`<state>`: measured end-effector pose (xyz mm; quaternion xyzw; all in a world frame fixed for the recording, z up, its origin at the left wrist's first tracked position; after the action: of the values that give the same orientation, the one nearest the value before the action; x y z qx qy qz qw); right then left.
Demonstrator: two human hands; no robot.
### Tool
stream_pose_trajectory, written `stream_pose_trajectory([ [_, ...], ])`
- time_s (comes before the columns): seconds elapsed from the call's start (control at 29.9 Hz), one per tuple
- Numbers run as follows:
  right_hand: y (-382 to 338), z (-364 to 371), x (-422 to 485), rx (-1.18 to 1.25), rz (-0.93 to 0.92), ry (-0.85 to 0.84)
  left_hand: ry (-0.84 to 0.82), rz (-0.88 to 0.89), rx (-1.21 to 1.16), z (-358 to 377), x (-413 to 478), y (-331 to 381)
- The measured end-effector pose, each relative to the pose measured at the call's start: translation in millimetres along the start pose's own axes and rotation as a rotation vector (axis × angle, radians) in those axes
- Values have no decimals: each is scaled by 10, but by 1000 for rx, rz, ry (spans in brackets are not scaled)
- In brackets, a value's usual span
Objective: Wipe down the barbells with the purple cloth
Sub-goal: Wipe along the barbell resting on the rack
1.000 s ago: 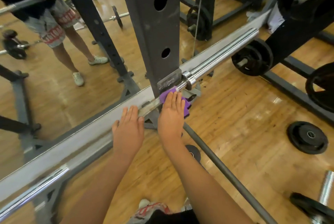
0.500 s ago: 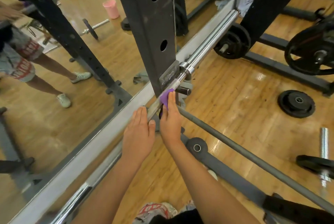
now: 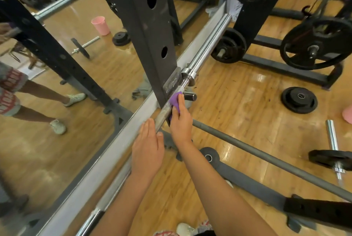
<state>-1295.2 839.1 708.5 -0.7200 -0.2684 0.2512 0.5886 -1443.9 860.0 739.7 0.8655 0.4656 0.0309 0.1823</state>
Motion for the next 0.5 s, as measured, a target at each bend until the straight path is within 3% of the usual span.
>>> stream_pose_trajectory([
  [0.2, -58, 54, -220, -68, -7, -80, -11, -1, -13, -10, 9, 10],
  [0.33, -187, 54, -269, -337, -282, -302, -1, -18, 2, -18, -6, 19],
  [0.5, -270, -66, 13, -649, -479, -409, 24, -30, 2, -11, -21, 20],
])
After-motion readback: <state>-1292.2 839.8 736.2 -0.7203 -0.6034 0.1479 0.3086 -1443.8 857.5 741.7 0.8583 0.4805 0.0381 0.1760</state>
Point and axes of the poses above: each hand's wrist, its own x-axis towards the middle knuckle, its own z-axis out of the palm, y = z × x, the point moved 9 cm from there along x, towards the middle knuckle, and after that the axes turned 5 degrees about -y, right-handed, at the moved point
